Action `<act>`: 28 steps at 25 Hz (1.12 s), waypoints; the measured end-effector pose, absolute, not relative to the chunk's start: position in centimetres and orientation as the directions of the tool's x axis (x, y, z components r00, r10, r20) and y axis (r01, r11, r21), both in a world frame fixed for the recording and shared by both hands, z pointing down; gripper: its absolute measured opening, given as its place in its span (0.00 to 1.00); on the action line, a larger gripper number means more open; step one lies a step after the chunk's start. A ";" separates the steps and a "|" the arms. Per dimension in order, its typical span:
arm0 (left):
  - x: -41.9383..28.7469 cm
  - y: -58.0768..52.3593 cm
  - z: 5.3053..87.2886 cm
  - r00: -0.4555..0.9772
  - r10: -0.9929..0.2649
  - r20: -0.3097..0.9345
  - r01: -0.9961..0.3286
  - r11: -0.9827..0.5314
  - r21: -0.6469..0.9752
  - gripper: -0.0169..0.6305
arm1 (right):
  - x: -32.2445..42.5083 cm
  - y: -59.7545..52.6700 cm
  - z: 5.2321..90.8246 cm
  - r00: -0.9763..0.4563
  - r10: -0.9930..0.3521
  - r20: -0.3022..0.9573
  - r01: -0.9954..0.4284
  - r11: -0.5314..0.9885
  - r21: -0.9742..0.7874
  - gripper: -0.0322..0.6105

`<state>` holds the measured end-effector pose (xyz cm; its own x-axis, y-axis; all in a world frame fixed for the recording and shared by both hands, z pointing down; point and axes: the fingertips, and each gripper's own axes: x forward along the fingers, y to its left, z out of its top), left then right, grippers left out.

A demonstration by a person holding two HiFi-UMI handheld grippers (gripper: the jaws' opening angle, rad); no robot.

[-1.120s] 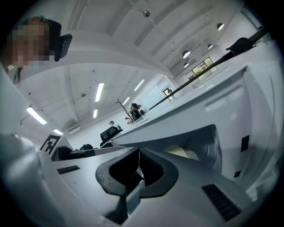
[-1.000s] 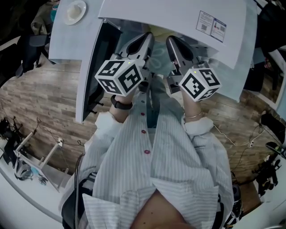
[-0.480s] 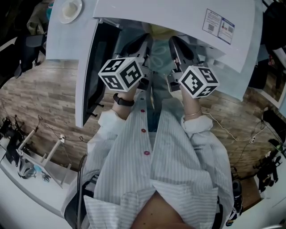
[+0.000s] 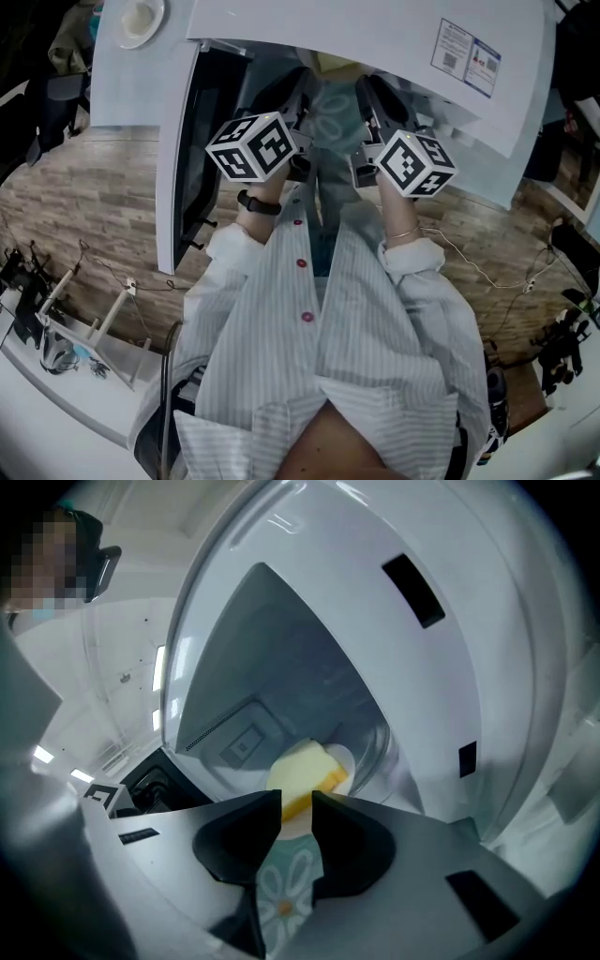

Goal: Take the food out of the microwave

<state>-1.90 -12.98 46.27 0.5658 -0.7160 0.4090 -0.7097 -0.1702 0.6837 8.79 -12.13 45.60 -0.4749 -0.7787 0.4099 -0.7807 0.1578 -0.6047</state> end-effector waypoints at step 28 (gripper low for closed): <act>-0.6 -14.5 50.0 0.627 -0.628 0.461 -0.648 -0.091 0.756 0.23 | 8.7 -13.0 49.6 -0.477 -0.739 0.476 -0.722 0.020 -0.691 0.24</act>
<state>-0.61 -14.47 49.98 0.6266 -0.6280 0.4615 -0.6482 -0.0912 0.7560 8.67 -12.99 49.63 -0.4768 -0.7387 0.4764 -0.7222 0.0204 -0.6914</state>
